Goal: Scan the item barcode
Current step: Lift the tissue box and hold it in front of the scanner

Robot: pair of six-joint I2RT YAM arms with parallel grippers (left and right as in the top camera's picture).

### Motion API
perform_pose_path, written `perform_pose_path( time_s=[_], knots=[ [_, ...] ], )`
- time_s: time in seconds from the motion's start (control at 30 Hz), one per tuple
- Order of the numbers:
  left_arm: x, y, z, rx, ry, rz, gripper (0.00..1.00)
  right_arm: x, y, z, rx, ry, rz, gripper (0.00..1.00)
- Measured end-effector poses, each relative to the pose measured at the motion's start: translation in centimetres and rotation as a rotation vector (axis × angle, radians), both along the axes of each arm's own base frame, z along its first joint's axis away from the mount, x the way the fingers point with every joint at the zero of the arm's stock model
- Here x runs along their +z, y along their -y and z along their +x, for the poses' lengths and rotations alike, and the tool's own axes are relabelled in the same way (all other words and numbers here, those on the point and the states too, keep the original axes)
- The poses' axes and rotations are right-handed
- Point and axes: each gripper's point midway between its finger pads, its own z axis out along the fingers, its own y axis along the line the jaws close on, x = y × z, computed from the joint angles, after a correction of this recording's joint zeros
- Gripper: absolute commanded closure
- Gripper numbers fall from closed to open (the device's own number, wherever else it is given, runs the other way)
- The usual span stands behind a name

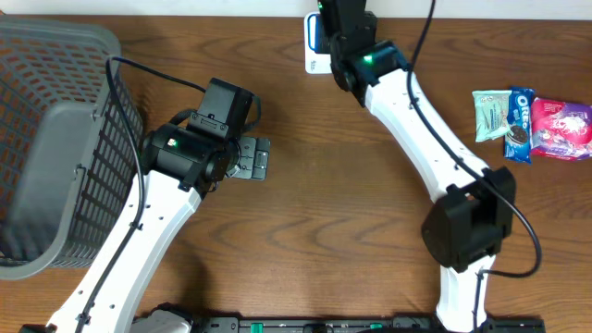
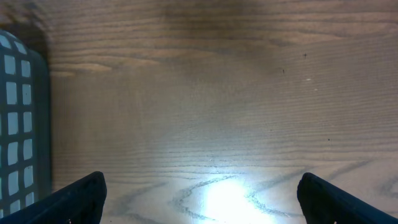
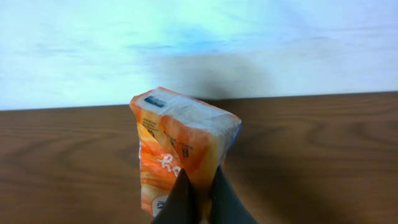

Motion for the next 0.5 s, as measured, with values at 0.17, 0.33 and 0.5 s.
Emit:
perform_pose_path(
  time_s=[0.17, 0.33, 0.5],
  knots=[
    [0.0, 0.0, 0.0, 0.0, 0.0, 0.0, 0.02, -4.5, 1.3, 2.2, -0.008, -0.064, -0.088, 0.99],
    [0.0, 0.0, 0.0, 0.0, 0.0, 0.0, 0.02, -7.0, 0.9, 4.9, 0.07, -0.039, -0.163, 0.99],
    [0.0, 0.0, 0.0, 0.0, 0.0, 0.0, 0.02, -7.8, 0.6, 5.3, 0.086, -0.028, -0.287, 0.99]
  ],
)
